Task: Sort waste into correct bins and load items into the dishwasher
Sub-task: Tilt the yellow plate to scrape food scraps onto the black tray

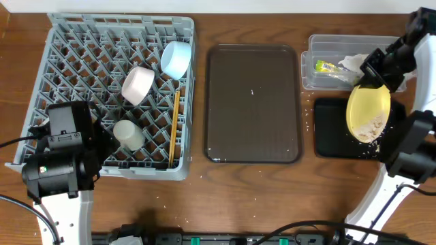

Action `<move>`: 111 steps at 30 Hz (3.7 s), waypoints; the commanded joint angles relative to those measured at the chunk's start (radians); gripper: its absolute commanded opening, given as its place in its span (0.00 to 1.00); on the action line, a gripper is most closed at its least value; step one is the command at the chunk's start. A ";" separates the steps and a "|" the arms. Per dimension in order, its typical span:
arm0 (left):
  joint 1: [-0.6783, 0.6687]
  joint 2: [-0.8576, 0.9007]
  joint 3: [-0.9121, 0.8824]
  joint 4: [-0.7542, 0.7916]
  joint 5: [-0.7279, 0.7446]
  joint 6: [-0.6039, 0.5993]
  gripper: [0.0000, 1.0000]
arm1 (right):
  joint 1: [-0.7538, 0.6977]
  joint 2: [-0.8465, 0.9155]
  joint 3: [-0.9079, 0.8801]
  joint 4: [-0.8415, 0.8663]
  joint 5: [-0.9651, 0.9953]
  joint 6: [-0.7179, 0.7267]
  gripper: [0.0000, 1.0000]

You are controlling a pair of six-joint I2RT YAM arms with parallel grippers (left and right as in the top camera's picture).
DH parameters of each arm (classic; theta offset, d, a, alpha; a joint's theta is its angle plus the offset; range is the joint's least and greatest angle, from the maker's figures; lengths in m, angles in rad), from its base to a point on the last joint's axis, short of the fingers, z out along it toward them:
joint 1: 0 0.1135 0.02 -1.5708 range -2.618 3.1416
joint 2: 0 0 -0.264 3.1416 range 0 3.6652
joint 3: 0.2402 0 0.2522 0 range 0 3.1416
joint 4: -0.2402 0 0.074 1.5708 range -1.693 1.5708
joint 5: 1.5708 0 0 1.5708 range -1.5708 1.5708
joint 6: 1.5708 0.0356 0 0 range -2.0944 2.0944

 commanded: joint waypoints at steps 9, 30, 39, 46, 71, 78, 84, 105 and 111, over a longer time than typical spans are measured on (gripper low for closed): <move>0.006 -0.001 0.015 -0.003 -0.016 0.006 0.98 | -0.124 -0.032 0.019 -0.062 -0.312 -0.084 0.01; 0.006 -0.001 0.014 -0.003 -0.016 0.006 0.98 | -0.256 -0.032 0.018 -0.158 -0.483 -0.198 0.01; 0.006 -0.001 0.014 -0.003 -0.016 0.006 0.98 | -0.285 -0.029 0.017 -0.144 -0.528 -0.217 0.01; 0.006 -0.001 0.014 -0.003 -0.016 0.006 0.98 | -0.285 -0.027 0.012 -0.135 -0.541 -0.251 0.02; 0.006 -0.001 0.015 -0.003 -0.016 0.006 0.98 | -0.285 -0.005 -0.001 -0.154 -0.517 -0.334 0.01; 0.006 -0.001 0.015 -0.003 -0.016 0.006 0.98 | -0.289 0.004 -0.007 -0.148 -0.498 -0.333 0.01; 0.006 -0.001 0.014 -0.003 -0.016 0.006 0.98 | -0.290 0.001 -0.016 -0.156 -0.617 -0.377 0.01; 0.006 -0.001 0.014 -0.003 -0.016 0.006 0.98 | -0.315 -0.029 -0.043 -0.156 -0.709 -0.223 0.01; 0.006 -0.001 0.014 -0.003 -0.016 0.006 0.98 | -0.346 -0.026 -0.053 -0.164 -0.792 -0.303 0.01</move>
